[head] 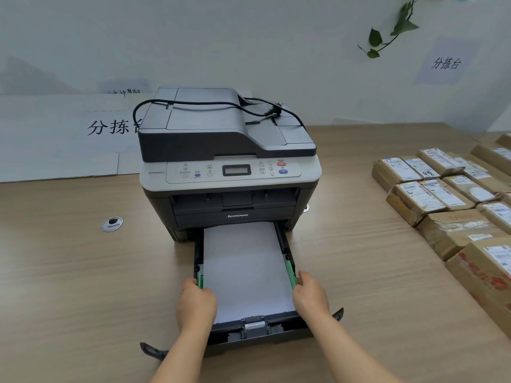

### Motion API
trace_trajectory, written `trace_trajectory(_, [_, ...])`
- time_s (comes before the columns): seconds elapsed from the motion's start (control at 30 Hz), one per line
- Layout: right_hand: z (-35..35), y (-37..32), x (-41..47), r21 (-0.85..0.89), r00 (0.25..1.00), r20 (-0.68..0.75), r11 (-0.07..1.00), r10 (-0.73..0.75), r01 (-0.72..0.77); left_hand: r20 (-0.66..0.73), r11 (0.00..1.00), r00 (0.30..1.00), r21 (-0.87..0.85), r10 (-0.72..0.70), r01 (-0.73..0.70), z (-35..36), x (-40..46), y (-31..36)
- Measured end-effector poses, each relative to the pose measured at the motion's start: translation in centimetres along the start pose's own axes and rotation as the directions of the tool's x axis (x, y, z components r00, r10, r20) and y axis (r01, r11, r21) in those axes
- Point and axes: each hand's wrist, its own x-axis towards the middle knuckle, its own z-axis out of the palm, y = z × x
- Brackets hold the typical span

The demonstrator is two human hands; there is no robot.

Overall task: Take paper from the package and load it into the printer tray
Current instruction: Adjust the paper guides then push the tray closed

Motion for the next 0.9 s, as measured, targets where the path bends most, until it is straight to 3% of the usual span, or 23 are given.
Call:
trace_trajectory(0.63, [-0.3,0.0,0.1,-0.038,1.000,0.009,0.999,-0.028,0.029,0.006,0.999,1.000,-0.026,0.023,-0.023,-0.3,0.7,-0.8])
trace_trajectory(0.9, [-1.0,-0.1,-1.9,-0.256,0.989,0.036,0.955,-0.144,0.149,0.141,0.979,0.981,0.133,0.137,-0.155,-1.0,-0.3,-1.0])
